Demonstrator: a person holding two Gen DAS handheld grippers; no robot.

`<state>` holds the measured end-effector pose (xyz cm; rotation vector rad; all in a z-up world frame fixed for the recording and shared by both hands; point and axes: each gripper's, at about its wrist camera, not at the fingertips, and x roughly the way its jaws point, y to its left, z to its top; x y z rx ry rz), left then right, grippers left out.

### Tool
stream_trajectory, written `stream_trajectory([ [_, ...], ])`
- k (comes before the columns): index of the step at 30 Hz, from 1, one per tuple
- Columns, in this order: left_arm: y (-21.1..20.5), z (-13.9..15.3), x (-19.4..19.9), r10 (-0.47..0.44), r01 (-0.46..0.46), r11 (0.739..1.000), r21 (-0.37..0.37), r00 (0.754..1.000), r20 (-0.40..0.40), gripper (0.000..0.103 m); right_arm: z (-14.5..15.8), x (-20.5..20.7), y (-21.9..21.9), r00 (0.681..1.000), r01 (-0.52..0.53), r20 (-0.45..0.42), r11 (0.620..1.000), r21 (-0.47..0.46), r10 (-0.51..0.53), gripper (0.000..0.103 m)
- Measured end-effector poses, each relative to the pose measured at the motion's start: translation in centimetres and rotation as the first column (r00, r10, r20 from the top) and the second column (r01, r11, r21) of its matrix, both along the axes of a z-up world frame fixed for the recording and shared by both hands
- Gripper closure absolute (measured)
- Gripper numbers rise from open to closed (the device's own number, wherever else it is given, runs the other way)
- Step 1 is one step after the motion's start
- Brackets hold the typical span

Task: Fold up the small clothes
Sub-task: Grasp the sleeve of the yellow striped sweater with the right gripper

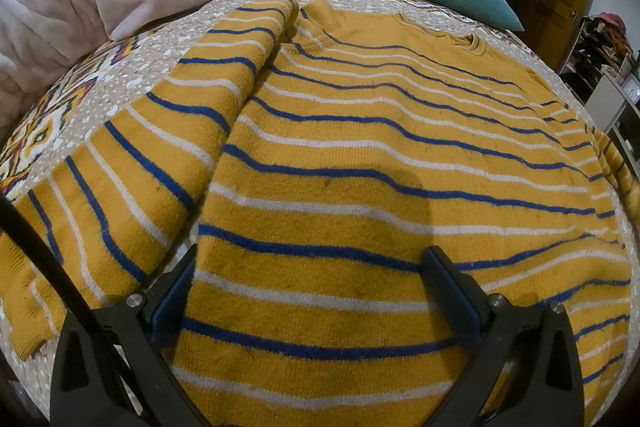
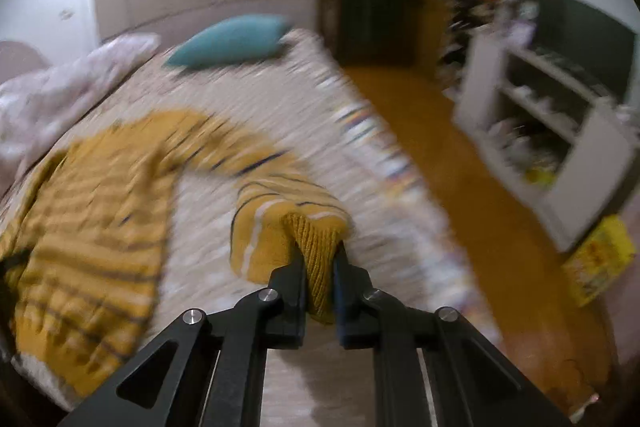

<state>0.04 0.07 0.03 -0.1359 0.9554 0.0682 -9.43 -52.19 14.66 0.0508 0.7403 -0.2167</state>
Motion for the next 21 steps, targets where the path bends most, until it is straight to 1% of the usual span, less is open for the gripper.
stream_trajectory([
  [1, 0.0, 0.0, 0.0, 0.000, 0.000, 1.000, 0.000, 1.000, 0.000, 0.000, 0.8, -0.6, -1.3, 0.999, 0.041, 0.012, 0.999, -0.028, -0.041, 0.090],
  [2, 0.0, 0.0, 0.0, 0.000, 0.000, 1.000, 0.001, 1.000, 0.000, 0.000, 1.2, -1.1, -2.7, 0.996, 0.088, 0.019, 0.994, -0.057, -0.087, 0.086],
  [3, 0.0, 0.0, 0.0, 0.000, 0.000, 1.000, 0.002, 1.000, -0.001, 0.000, 1.4, -1.3, -3.7, 0.992, 0.124, 0.022, 0.989, -0.075, -0.123, 0.073],
  [4, 0.0, 0.0, 0.0, 0.000, 0.000, 1.000, 0.002, 1.000, -0.001, 0.000, 1.5, -1.5, -4.9, 0.983, 0.181, 0.019, 0.979, -0.099, -0.180, 0.067],
  [5, 0.0, 0.0, 0.0, 0.000, 0.000, 1.000, 0.001, 1.000, 0.000, 0.000, 1.3, -2.0, -5.7, 0.974, 0.226, 0.015, 0.968, -0.114, -0.225, 0.065],
  [6, 0.0, 0.0, 0.0, 0.000, 0.000, 1.000, 0.000, 1.000, 0.000, 0.000, 0.9, -2.7, -6.8, 0.963, 0.268, 0.004, 0.957, -0.112, -0.269, 0.065],
  [8, 0.0, 0.0, 0.0, 0.000, 0.000, 1.000, 0.000, 1.000, 0.001, 0.000, 0.2, -3.3, -8.5, 0.952, 0.305, -0.011, 0.950, -0.062, -0.307, 0.065],
  [9, 0.0, 0.0, 0.0, 0.000, 0.000, 1.000, 0.000, 1.000, 0.001, 0.000, -0.2, -3.9, -9.2, 0.949, 0.314, -0.018, 0.949, -0.008, -0.314, 0.064],
  [11, 0.0, 0.0, 0.0, 0.000, 0.000, 1.000, 0.000, 1.000, 0.002, 0.000, -1.1, -5.1, -9.9, 0.954, 0.299, -0.027, 0.947, 0.118, -0.298, 0.064],
  [12, 0.0, 0.0, 0.0, 0.000, 0.000, 1.000, 0.000, 1.000, 0.002, 0.000, -2.0, -5.5, -10.0, 0.962, 0.272, -0.032, 0.940, 0.205, -0.271, 0.063],
  [13, 0.0, 0.0, 0.0, 0.000, 0.000, 1.000, 0.000, 1.000, 0.002, 0.000, -2.9, -5.8, -10.1, 0.968, 0.247, -0.034, 0.927, 0.283, -0.248, 0.061],
  [14, 0.0, 0.0, 0.0, 0.000, 0.000, 1.000, 0.000, 1.000, 0.003, 0.000, -3.8, -5.9, -10.1, 0.973, 0.224, -0.037, 0.907, 0.357, -0.226, 0.057],
  [15, 0.0, 0.0, 0.0, 0.000, 0.000, 1.000, 0.000, 1.000, 0.003, 0.000, -5.3, -5.8, -10.0, 0.979, 0.198, -0.044, 0.865, 0.461, -0.201, 0.055],
  [17, 0.0, 0.0, 0.0, 0.000, 0.000, 1.000, 0.001, 1.000, 0.002, 0.000, -7.8, -5.2, -10.2, 0.980, 0.185, -0.057, 0.780, 0.598, -0.188, 0.055],
  [19, 0.0, 0.0, 0.0, 0.000, 0.000, 1.000, 0.000, 1.000, 0.004, 0.000, -9.7, -4.3, -10.2, 0.978, 0.190, -0.062, 0.717, 0.670, -0.200, 0.054],
  [20, 0.0, 0.0, 0.0, 0.000, 0.000, 1.000, 0.000, 1.000, 0.004, 0.000, -10.8, -3.4, -10.2, 0.974, 0.200, -0.066, 0.692, 0.693, -0.215, 0.051],
  [21, 0.0, 0.0, 0.0, 0.000, 0.000, 1.000, 0.001, 1.000, 0.004, 0.000, -11.4, -2.9, -10.0, 0.970, 0.212, -0.070, 0.677, 0.705, -0.232, 0.048],
])
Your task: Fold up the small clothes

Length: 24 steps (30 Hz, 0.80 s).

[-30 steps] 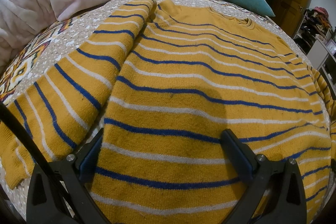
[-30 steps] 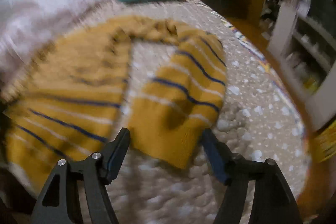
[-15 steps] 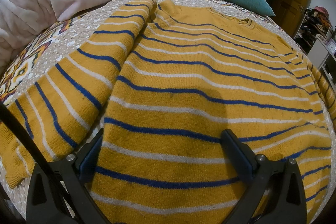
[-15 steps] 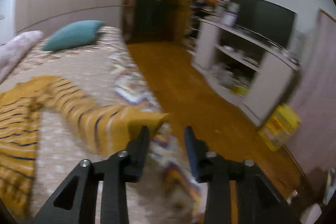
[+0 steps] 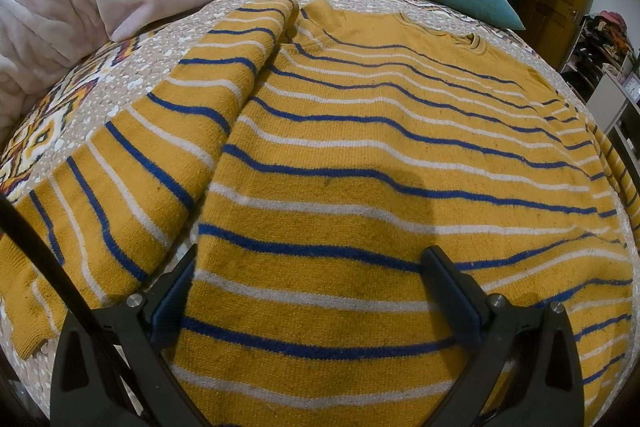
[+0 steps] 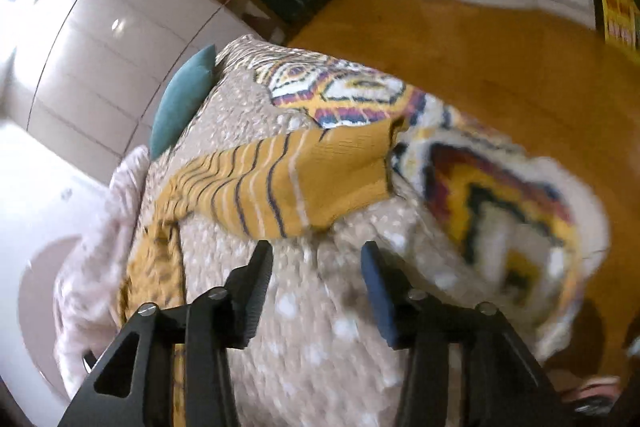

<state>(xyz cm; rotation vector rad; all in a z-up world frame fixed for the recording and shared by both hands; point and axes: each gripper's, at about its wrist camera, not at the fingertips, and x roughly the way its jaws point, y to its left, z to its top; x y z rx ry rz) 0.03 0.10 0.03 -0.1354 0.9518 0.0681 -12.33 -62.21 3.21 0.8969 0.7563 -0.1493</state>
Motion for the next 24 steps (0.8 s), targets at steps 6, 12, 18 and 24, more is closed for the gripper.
stream_trajectory([
  [6, 0.0, 0.0, 0.0, 0.000, 0.000, 1.000, 0.001, 1.000, -0.001, 0.000, 0.2, 3.6, 0.0, 0.996, 0.078, 0.048, 0.996, -0.041, -0.076, 0.091],
  [12, 0.0, 0.0, 0.0, 0.000, 0.000, 1.000, 0.001, 1.000, 0.002, 0.000, 7.4, 3.1, -3.7, 0.969, 0.148, 0.208, 0.988, -0.047, -0.135, 0.091],
  [18, 0.0, 0.1, 0.1, -0.004, 0.004, 1.000, -0.009, 1.000, -0.004, 0.000, 11.0, 6.2, -2.5, 0.988, 0.111, 0.130, 0.968, -0.224, -0.083, 0.091],
  [24, 3.2, 4.3, -2.4, 0.000, 0.017, 0.982, -0.187, 0.996, 0.092, 0.002, 13.9, 11.9, 5.9, 0.992, -0.053, 0.085, 0.930, -0.364, 0.090, 0.091],
])
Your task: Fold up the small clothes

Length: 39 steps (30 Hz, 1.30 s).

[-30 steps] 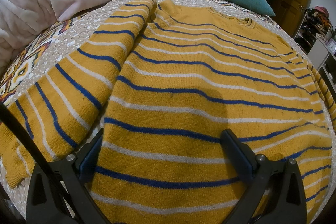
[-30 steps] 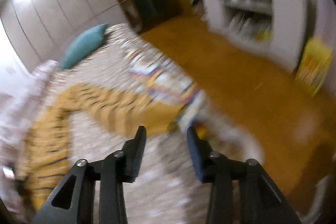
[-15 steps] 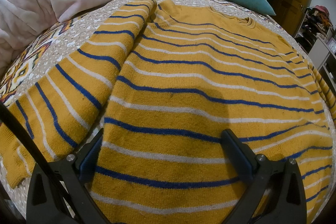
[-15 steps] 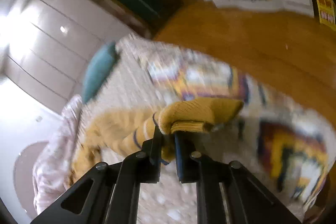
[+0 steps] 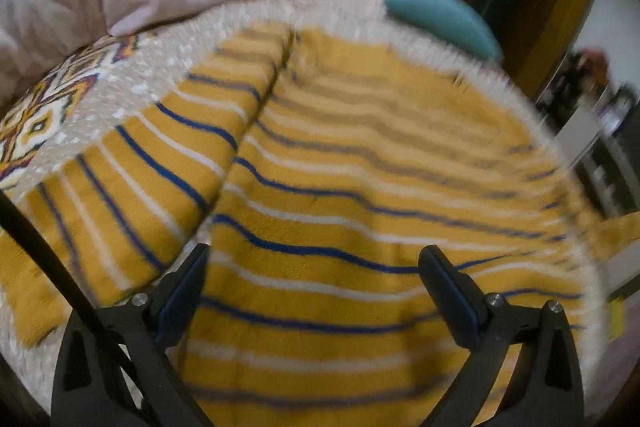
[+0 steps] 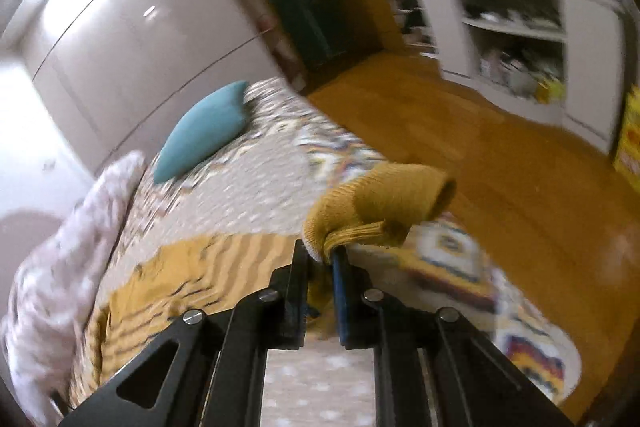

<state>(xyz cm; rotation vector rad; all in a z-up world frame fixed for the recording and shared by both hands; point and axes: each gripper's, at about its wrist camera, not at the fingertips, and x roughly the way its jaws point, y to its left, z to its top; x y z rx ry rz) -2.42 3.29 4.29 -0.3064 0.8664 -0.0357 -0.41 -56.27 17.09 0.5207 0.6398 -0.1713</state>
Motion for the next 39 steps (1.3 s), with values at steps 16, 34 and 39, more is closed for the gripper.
stream_trajectory([
  [16, 13.0, 3.4, -10.7, 0.211, -0.211, 0.977, -0.009, 0.972, 0.099, 0.002, -5.3, 14.6, 47.2, 0.719, -0.693, -0.243, 0.647, -0.318, 0.651, 0.091],
  [34, 23.0, 3.8, -18.8, 0.512, -0.504, 0.859, -0.088, 0.843, 0.166, 0.002, -6.7, 7.8, 57.6, 0.519, -0.829, -0.316, 0.377, -0.413, 0.794, 0.082],
  [39, 25.5, 3.8, -20.8, 0.595, -0.594, 0.802, -0.063, 0.785, 0.171, 0.002, -6.2, 1.5, 59.4, 0.321, -0.921, -0.291, 0.226, -0.317, 0.901, 0.052],
])
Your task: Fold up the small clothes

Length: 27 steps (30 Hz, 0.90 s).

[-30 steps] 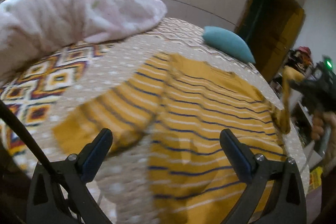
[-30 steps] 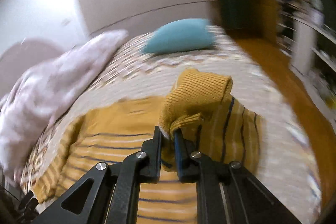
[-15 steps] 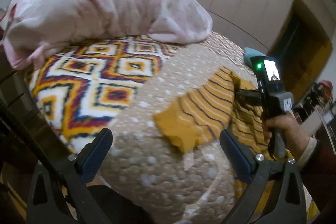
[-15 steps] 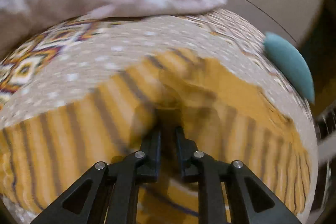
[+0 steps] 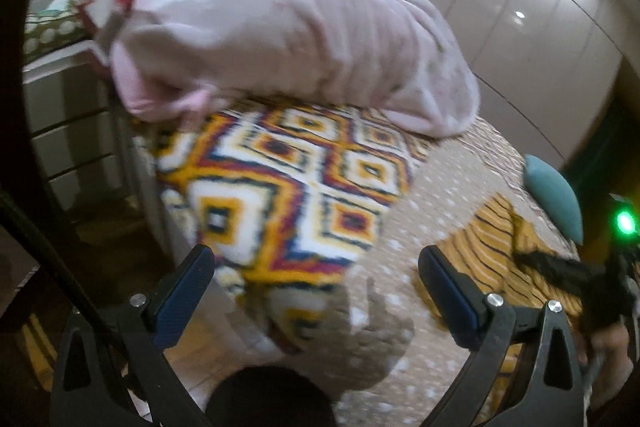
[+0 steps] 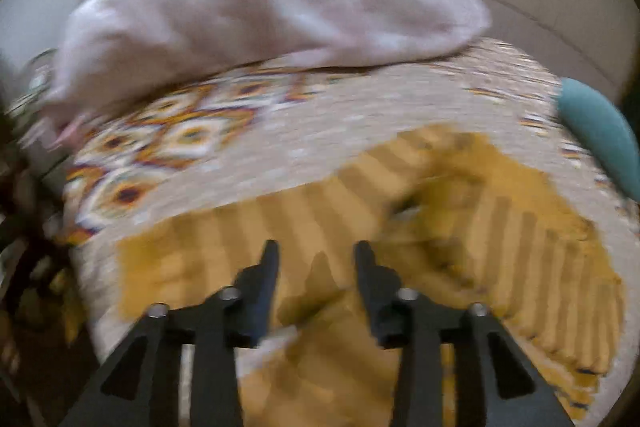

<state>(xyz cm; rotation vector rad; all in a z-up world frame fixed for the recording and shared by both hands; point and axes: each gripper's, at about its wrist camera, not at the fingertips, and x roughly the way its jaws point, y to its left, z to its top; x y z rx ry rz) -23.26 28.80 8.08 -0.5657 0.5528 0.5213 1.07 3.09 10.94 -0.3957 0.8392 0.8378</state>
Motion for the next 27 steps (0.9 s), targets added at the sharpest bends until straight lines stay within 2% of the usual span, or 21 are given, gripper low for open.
stream_trajectory([
  [2, 0.7, 0.0, -0.8, 0.025, -0.025, 1.000, 0.001, 1.000, 0.003, 0.002, -0.3, -2.6, 1.3, 0.995, -0.097, -0.018, 0.995, 0.007, 0.097, 0.049],
  [5, 1.5, 0.0, -1.6, 0.049, -0.048, 0.999, -0.011, 0.999, 0.009, 0.002, -1.6, -7.0, 4.2, 0.969, -0.248, -0.016, 0.969, -0.019, 0.248, 0.044],
  [7, 1.9, -0.2, -2.0, 0.057, -0.056, 0.998, -0.016, 0.998, 0.010, 0.002, -3.0, -9.4, 6.0, 0.948, -0.315, 0.032, 0.946, -0.082, 0.318, 0.042],
  [9, 1.8, -0.4, -2.1, 0.054, -0.054, 0.998, -0.018, 0.999, 0.006, 0.002, -4.3, -10.6, 7.2, 0.939, -0.320, 0.084, 0.936, -0.150, 0.335, 0.044],
  [10, 1.8, -0.4, -2.0, 0.051, -0.051, 0.999, -0.019, 0.999, 0.004, 0.002, -5.1, -10.6, 7.7, 0.941, -0.295, 0.109, 0.936, -0.192, 0.319, 0.050],
  [11, 1.7, -0.5, -2.0, 0.046, -0.046, 0.999, -0.019, 0.999, 0.004, 0.002, -5.6, -10.0, 8.0, 0.952, -0.271, 0.090, 0.942, -0.198, 0.293, 0.064],
  [12, 1.6, -0.6, -2.0, 0.041, -0.041, 0.999, -0.019, 0.999, 0.003, 0.002, -5.6, -9.3, 8.0, 0.962, -0.254, 0.056, 0.951, -0.175, 0.267, 0.084],
  [13, 1.5, -0.6, -1.8, 0.038, -0.038, 0.999, -0.019, 0.999, 0.001, 0.002, -5.4, -8.2, 7.8, 0.976, -0.212, 0.020, 0.966, -0.146, 0.217, 0.092],
  [15, 1.2, -0.5, -1.6, 0.035, -0.035, 0.999, -0.014, 0.999, -0.002, 0.002, -4.6, -6.8, 7.7, 0.986, -0.169, -0.026, 0.981, -0.097, 0.168, 0.092],
  [18, 0.6, -0.2, -1.2, 0.021, -0.021, 1.000, -0.012, 1.000, 0.002, 0.002, -1.8, -6.0, 7.9, 0.990, -0.134, -0.042, 0.991, -0.006, 0.134, 0.092],
  [21, -0.6, 0.6, -0.7, -0.004, 0.004, 1.000, 0.011, 1.000, 0.001, 0.002, 3.0, -5.6, 7.8, 0.988, -0.136, -0.053, 0.980, 0.143, 0.145, 0.092],
  [25, -2.6, 1.7, 0.5, -0.053, 0.053, 0.998, 0.044, 0.999, -0.004, 0.002, 11.0, -3.2, 4.2, 0.994, -0.077, -0.049, 0.925, 0.371, 0.102, 0.092],
  [27, -3.4, 2.1, 1.2, -0.078, 0.078, 0.996, 0.052, 0.997, -0.003, 0.002, 13.8, -1.2, 0.7, 0.998, -0.017, -0.040, 0.900, 0.435, 0.038, 0.092],
])
